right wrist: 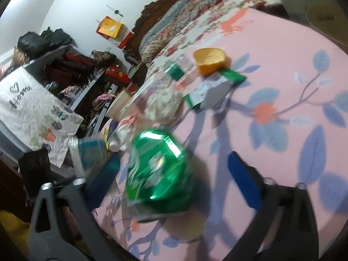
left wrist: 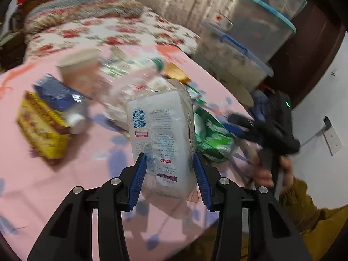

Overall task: Collect trash
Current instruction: 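Close the left tool on the tissue pack while the right tool grips the green can, then carry both items over the beige bin and open both tools to drop them, then move both open tools back over the table, then grasp the yellow spice box with the left tool and lift it, then grasp the green-white sachet with the right tool while the left tool holds the box, then carry box and sachet over the bin and open both tools to drop them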

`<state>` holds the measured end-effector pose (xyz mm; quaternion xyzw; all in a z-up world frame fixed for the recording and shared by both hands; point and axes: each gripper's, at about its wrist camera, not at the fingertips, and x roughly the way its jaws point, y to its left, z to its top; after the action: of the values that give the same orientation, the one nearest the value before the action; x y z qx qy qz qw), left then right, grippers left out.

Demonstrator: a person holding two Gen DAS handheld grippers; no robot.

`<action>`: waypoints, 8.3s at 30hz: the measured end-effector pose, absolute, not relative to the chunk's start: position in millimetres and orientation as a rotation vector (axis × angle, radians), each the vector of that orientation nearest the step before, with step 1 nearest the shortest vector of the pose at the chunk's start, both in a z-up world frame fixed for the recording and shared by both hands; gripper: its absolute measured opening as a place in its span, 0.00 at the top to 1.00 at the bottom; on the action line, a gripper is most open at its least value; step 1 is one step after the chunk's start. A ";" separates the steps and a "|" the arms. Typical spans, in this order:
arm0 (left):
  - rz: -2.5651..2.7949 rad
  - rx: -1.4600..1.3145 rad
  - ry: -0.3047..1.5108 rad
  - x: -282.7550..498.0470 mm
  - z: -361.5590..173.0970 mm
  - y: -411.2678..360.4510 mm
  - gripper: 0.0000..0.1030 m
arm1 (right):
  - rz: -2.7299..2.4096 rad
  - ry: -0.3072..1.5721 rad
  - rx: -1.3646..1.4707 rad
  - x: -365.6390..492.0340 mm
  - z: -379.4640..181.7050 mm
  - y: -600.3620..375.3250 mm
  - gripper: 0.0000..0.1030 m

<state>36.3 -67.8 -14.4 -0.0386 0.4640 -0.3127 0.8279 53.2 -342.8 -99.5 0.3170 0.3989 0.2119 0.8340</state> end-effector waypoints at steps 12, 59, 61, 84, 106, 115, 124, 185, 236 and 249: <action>-0.707 -0.028 1.048 44.2 -36.5 -106.8 0.60 | 0.613 0.955 0.743 55.1 -112.7 -309.4 0.65; -1.037 0.241 1.019 191.9 -11.7 -468.6 0.62 | 0.101 0.537 1.172 40.0 -94.9 -604.0 0.80; -1.002 0.241 1.023 204.3 -19.4 -488.4 0.42 | 0.031 0.536 1.130 51.8 -89.4 -619.7 0.78; -0.645 -0.041 0.818 113.8 56.8 -125.5 0.26 | 0.089 0.363 0.558 1.4 -40.8 -411.0 0.03; -0.281 -0.105 0.804 4.5 20.2 83.7 0.26 | 0.359 0.623 0.306 -69.4 -20.0 -214.6 0.50; -0.321 -0.493 1.036 73.5 -30.7 102.5 0.25 | 0.339 0.714 0.253 -39.4 -44.3 -215.7 0.59; -0.254 -0.618 1.092 125.1 -43.5 99.1 0.12 | 0.211 0.753 0.225 18.6 -52.4 -257.3 0.52; -0.751 0.166 1.148 52.5 -41.6 -199.5 0.15 | 0.151 0.776 0.684 20.3 -99.9 -406.9 0.14; -1.065 0.013 1.241 206.2 -17.9 -417.2 0.45 | -0.167 0.694 0.626 73.6 -86.0 -598.9 0.76; -1.003 -0.048 1.245 248.4 -37.8 -490.2 0.25 | -0.248 0.564 0.750 62.0 -84.5 -638.5 0.25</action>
<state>248.4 -490.2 -37.8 -0.0214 0.5583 -0.4498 0.6968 62.0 -638.5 -84.5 0.3605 0.2709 -0.1191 0.8846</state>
